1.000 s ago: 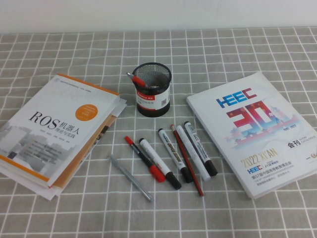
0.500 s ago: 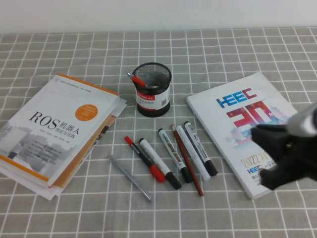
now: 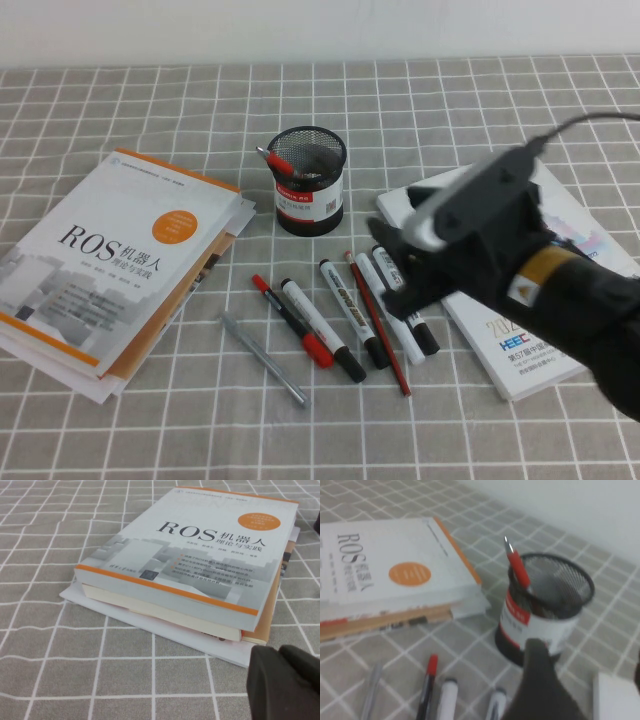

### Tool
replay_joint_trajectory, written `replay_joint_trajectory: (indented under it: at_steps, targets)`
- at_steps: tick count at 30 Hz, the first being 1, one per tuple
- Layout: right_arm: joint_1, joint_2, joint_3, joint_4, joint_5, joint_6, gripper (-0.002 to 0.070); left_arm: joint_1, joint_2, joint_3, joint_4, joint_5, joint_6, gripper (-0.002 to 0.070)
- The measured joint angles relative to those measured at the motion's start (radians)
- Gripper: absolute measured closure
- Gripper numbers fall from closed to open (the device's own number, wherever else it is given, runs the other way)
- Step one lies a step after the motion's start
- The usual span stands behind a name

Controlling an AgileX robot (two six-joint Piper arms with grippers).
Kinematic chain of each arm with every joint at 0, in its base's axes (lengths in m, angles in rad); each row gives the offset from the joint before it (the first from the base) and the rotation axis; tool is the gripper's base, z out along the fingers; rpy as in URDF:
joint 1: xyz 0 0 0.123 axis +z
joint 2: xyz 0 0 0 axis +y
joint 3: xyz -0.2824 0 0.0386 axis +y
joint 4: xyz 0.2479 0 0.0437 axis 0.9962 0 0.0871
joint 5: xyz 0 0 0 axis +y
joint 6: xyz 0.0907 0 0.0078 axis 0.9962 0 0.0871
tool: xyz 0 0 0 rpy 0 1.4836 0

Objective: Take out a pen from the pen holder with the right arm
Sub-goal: 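Take a marker out of the pen holder and lay it on the table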

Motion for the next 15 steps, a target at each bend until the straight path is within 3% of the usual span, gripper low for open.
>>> replay_joint_trajectory:
  at_steps: [4,15]
  targets:
    - [0.0,0.134,-0.1,-0.064,-0.059,0.002,0.0285,0.0,0.0,0.0,0.0,0.0,0.0,0.0678]
    - [0.002,0.412,-0.389,-0.23,-0.092,0.005,0.0271,0.0,0.0,0.0,0.0,0.0,0.0,0.0678]
